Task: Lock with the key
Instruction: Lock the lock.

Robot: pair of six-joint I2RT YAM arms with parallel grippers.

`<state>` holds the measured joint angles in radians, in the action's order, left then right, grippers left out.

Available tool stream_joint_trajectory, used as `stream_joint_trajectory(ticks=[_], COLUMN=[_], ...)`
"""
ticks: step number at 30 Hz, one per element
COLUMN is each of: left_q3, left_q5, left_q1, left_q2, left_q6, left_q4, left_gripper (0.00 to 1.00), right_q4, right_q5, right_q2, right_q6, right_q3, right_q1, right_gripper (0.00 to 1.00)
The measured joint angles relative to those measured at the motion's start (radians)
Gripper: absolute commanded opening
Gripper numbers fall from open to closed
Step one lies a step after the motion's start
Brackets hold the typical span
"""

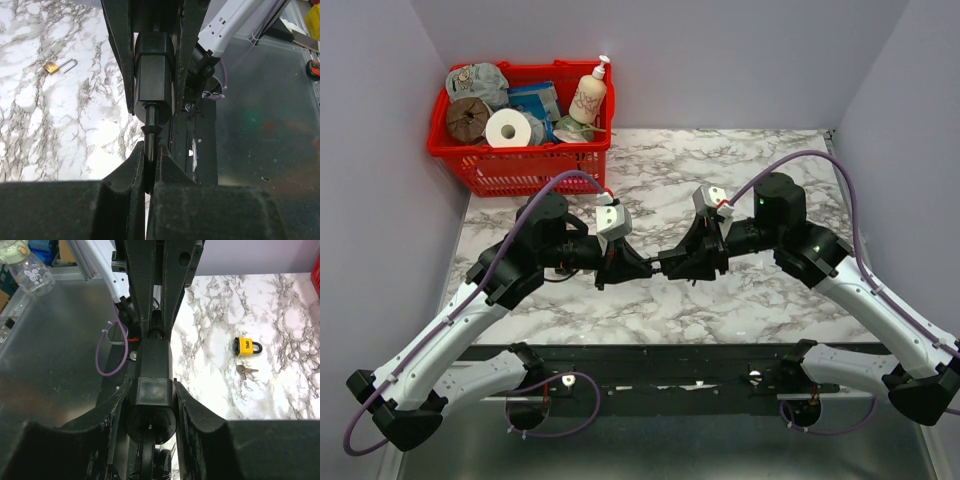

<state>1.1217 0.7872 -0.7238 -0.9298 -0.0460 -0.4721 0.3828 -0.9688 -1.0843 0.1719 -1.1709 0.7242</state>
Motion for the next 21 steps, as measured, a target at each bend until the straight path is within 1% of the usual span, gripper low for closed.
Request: stream_joint_trajectory(ticks=[1, 2, 3, 4, 5, 6, 8, 13, 17, 21], left_q3=[0.0, 0.0, 0.0, 0.0, 0.002, 0.006, 0.015, 0.01, -0.001, -0.014], left_q5=[-0.001, -0.002, -0.005, -0.009, -0.018, -0.025, -0.037, -0.05, -0.054, -0.065], left_q1=[0.0, 0.0, 0.0, 0.0, 0.0, 0.002, 0.007, 0.02, 0.024, 0.025], left_q2=[0.0, 0.0, 0.0, 0.0, 0.0, -0.002, -0.003, 0.016, 0.042, 0.053], left_q6=[-0.001, -0.002, -0.002, -0.001, 0.003, 0.002, 0.013, 0.042, 0.065, 0.071], left_q4=[0.0, -0.001, -0.002, -0.004, -0.003, -0.005, -0.004, -0.031, -0.053, -0.063], left_gripper=[0.15, 0.32, 0.4, 0.46, 0.53, 0.55, 0.58, 0.58, 0.61, 0.58], right_q4=[0.0, 0.0, 0.0, 0.0, 0.003, 0.009, 0.018, 0.024, 0.022, 0.011], right_q5=[0.0, 0.0, 0.002, 0.003, 0.006, 0.008, 0.014, 0.031, 0.036, 0.03], right_q2=[-0.001, -0.002, -0.002, -0.004, -0.008, -0.015, -0.033, -0.055, -0.051, -0.045], right_q6=[0.0, -0.003, -0.011, -0.021, -0.035, -0.046, -0.071, -0.116, -0.137, -0.148], right_q3=[0.0, 0.0, 0.0, 0.0, 0.0, 0.0, 0.0, 0.0, 0.0, 0.0], right_q1=[0.0, 0.0, -0.001, -0.002, -0.002, -0.002, -0.002, -0.017, -0.026, -0.026], right_gripper=[0.01, 0.01, 0.01, 0.01, 0.01, 0.01, 0.01, 0.01, 0.01, 0.01])
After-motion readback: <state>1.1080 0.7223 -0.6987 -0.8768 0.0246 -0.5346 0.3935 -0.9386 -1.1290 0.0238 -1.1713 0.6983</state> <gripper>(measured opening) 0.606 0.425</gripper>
